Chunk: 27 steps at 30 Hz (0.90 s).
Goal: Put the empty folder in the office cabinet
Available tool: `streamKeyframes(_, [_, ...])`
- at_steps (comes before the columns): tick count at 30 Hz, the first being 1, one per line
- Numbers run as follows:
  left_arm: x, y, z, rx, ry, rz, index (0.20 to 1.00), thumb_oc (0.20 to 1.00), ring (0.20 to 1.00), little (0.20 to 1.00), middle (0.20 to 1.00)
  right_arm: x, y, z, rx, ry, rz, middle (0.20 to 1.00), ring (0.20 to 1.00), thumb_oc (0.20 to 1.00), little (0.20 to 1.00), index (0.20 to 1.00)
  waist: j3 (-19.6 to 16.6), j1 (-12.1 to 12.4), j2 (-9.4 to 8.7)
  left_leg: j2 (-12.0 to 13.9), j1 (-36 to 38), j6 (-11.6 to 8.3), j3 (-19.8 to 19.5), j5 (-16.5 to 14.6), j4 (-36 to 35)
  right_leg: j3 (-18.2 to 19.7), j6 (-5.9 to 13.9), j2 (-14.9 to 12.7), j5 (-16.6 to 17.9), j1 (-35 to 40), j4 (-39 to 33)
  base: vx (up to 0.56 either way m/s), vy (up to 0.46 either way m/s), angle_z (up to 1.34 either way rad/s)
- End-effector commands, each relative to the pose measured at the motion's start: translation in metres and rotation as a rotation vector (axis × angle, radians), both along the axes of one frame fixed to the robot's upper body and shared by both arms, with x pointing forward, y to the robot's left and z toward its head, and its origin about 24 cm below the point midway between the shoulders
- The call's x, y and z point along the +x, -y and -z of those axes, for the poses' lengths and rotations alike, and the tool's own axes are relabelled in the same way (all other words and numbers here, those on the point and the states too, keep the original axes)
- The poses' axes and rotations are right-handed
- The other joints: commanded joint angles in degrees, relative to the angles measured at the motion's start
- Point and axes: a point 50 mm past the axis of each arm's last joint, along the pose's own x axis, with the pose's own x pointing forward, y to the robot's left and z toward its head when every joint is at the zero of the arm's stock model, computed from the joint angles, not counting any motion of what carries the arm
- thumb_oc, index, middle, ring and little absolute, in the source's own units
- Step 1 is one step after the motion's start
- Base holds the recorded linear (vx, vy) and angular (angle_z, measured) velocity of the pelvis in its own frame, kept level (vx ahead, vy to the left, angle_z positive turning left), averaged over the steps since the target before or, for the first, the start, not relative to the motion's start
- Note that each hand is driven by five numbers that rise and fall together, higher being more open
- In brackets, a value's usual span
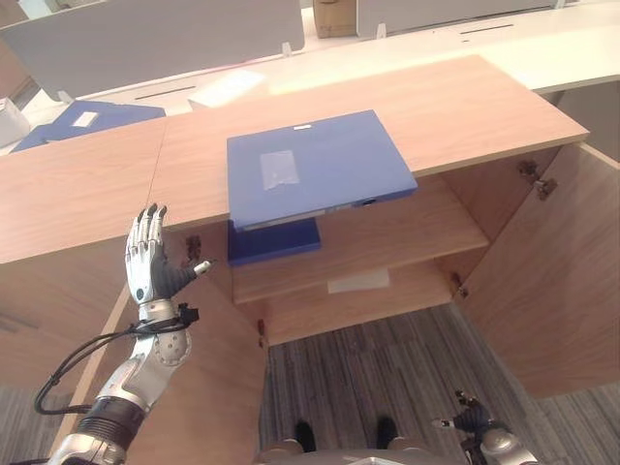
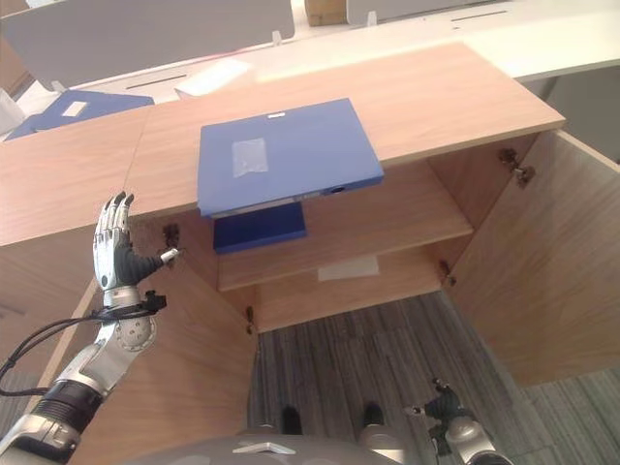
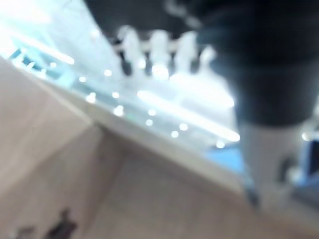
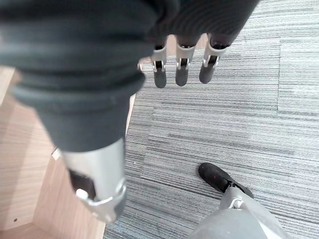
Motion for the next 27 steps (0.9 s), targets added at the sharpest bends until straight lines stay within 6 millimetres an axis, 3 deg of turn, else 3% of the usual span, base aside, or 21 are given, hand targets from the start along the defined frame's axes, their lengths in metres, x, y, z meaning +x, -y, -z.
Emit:
streamKeyframes(1, [0.019, -0.005, -0.031, 0.139, 0.127, 0.017, 1.000, 1.000, 1.000, 1.000, 1.000, 0.016, -0.008, -0.003, -0.003, 0.047, -0.042, 1.000, 1.000, 1.000, 1.000, 1.000, -2.22, -0.67, -2.83, 2.17, -1.79, -1.50, -0.87, -5.55, 3.56, 1.17, 1.22, -0.37, -6.57, 2.12, 0.23, 0.02, 0.018, -0.04])
streamKeyframes(4, [0.020, 0.006, -0.036, 0.247, 0.171, 0.079, 1.000, 1.000, 1.000, 1.000, 1.000, 0.015, -0.008, -0.003, -0.004, 0.044, -0.044, 1.000, 1.000, 1.000, 1.000, 1.000, -2.33, -0.98, -2.83, 2.11, -1.09, -1.39, -0.66, -5.92, 3.21, 1.63, 1.35, -0.20, -6.59, 2.20, 0.23, 0.01, 0.010, -0.03])
streamKeyframes(14, [0.022, 0.034, -0.044, 0.352, 0.283, 0.208, 1.000, 1.000, 1.000, 1.000, 1.000, 0.016, -0.009, -0.002, 0.000, 0.044, -0.036, 1.000, 1.000, 1.000, 1.000, 1.000, -2.35, -1.42, -2.85, 2.01, -0.54, -1.13, -0.31, -6.62, 3.17, 2.31, 1.56, 0.06, -6.46, 2.06, 0.23, 0.00, 0.001, -0.02])
streamKeyframes(27, [0.027, 0.061, -0.033, 0.435, 0.288, 0.280, 1.000, 1.000, 1.000, 1.000, 1.000, 0.020, -0.013, -0.002, 0.013, 0.047, -0.033, 1.000, 1.000, 1.000, 1.000, 1.000, -2.89, -2.76, -2.93, 1.82, 0.41, -0.86, 0.44, -7.09, 2.82, 3.42, 1.81, 0.48, -6.30, 2.09, 0.23, 0.00, 0.000, -0.02])
